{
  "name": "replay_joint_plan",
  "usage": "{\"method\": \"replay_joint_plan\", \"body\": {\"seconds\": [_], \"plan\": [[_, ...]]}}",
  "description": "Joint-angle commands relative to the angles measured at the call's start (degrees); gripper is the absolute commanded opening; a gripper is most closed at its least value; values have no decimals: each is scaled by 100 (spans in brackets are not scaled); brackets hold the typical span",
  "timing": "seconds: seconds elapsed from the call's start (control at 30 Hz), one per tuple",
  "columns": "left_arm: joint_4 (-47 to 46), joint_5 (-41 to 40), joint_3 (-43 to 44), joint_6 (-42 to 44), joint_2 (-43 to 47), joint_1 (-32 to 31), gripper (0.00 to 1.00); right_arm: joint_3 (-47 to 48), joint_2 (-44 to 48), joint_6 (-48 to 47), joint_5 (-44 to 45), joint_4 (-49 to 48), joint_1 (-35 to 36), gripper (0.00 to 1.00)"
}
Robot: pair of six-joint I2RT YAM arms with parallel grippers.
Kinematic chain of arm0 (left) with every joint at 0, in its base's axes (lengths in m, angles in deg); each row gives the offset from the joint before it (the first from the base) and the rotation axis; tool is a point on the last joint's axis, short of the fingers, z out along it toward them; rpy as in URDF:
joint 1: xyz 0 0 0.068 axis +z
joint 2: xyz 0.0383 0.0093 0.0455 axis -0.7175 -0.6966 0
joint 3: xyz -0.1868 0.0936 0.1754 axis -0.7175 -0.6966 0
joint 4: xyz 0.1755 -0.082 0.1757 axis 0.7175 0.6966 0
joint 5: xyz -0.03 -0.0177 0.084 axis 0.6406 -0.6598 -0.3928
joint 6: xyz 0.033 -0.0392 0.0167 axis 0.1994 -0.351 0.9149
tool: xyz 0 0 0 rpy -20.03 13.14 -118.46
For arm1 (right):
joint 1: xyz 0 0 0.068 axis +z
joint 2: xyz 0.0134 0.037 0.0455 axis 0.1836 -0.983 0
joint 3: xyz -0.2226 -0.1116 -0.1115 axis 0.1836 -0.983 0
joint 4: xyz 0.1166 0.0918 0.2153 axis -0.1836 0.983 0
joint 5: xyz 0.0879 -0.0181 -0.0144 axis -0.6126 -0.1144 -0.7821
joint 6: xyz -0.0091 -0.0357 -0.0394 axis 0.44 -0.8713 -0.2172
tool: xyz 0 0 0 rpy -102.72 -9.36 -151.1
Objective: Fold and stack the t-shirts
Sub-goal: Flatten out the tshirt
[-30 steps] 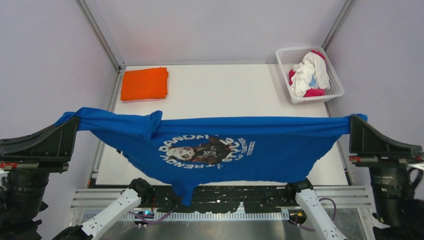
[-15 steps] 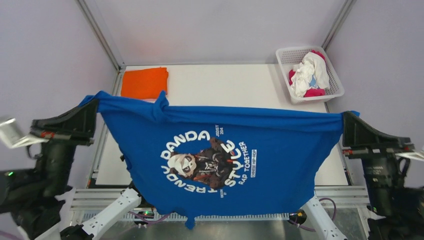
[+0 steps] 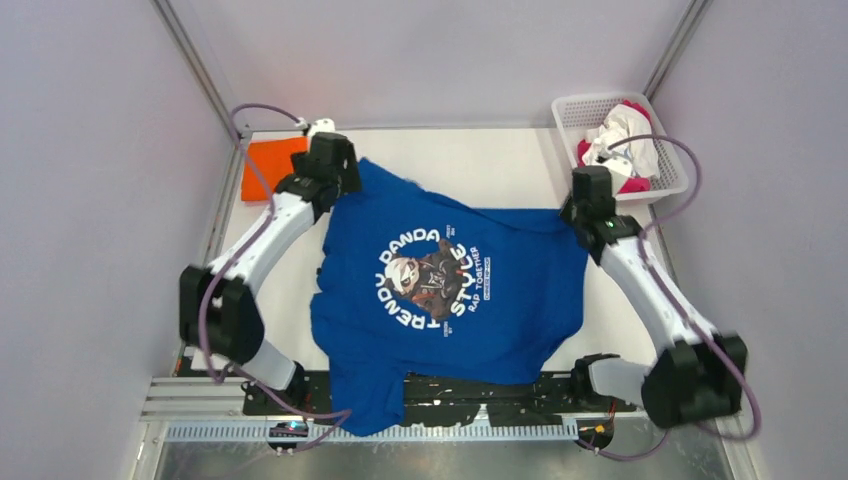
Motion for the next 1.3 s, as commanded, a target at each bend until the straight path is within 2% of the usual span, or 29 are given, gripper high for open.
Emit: {"method": "replay_joint_plan", "body": {"seconds": [0.0, 0.03, 0.1, 0.2, 0.33, 0.47, 0.7, 0.9, 1.07, 1.17, 1.27], "plan": [[41, 1072, 586, -292, -914, 216, 94, 221, -1455, -85, 149, -1265, -103, 63], [158, 1127, 764, -315, -1077, 243, 96, 456, -1795, -70, 132, -1261, -105, 76], [302, 1205, 938, -312, -1213, 252, 99, 547, -1991, -9, 97, -1243, -104, 91], [248, 1512, 738, -290, -1084, 252, 100, 437, -1868, 89, 6, -1318, -114, 98], [73, 2030, 206, -443, -737, 252, 100, 2, -1499, 149, -413, -1238, -106, 99], [-226, 2657, -237, -639, -584, 252, 100, -474, -1073, 216, -962, -1192, -102, 95], [-99, 3373, -567, -895, -806, 252, 100, -813, -1110, 232, -1933, -1185, -106, 95], [-219, 3370, -869, -1023, -1075, 252, 100, -690, -1826, 221, -2231, -1243, -108, 95], [-25, 3306, -529, -1067, -1667, 297, 100, -229, -2617, 139, -2542, -1180, -114, 95], [163, 2971, -218, -1301, -2047, 426, 100, 125, -3099, 106, -2713, -1151, -106, 95], [-1, 3066, -146, -1557, -2250, 636, 100, 392, -3407, 130, -2723, -1148, -106, 96]]}}
